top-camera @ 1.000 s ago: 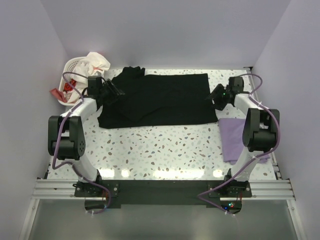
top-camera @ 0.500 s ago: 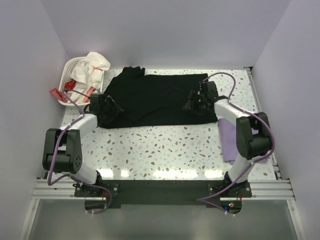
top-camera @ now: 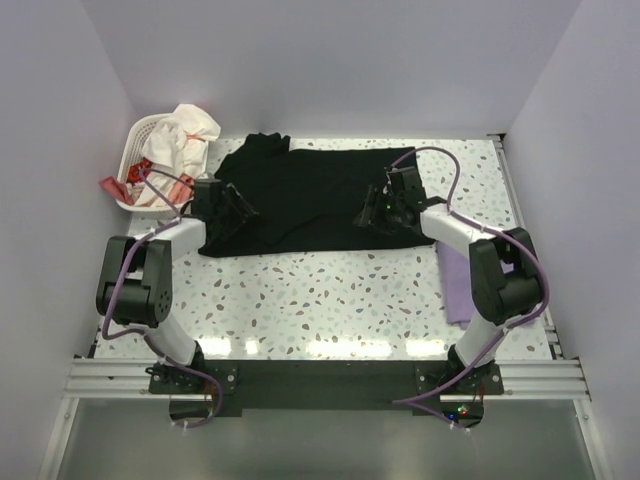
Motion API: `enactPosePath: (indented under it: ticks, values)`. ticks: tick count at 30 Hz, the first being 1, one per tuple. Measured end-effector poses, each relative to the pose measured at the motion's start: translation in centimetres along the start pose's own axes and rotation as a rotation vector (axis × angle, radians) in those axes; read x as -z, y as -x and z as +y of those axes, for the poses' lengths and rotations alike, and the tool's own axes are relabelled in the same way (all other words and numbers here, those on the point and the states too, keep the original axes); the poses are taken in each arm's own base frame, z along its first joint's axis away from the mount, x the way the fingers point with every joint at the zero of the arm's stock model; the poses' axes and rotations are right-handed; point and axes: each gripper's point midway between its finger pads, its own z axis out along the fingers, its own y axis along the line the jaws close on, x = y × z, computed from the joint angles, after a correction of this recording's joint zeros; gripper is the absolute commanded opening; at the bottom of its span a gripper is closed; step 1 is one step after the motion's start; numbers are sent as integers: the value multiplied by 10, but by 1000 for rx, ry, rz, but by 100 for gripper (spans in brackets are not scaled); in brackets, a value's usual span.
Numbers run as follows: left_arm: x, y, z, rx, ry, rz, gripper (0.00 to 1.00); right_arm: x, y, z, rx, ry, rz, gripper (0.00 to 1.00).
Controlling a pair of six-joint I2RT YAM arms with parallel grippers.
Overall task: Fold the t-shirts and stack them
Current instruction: Fold the tshirt
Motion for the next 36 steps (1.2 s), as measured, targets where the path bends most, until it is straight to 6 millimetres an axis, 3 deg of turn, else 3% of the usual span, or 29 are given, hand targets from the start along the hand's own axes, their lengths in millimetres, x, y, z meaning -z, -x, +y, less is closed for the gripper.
enactPosePath:
  ticks: [21,28,32,36]
  values:
    - [-55,32,-58,-5,-138,3,73,12,0,13,59,28,-21,61]
    - [-49,46,-84,-40,-220,-11,79,12,-23,50,186,68,-6,61]
    - [-33,65,-100,-72,-257,-56,79,8,-38,81,270,106,9,61]
    - [-9,82,-102,-70,-233,-114,74,-3,-50,117,343,149,20,60]
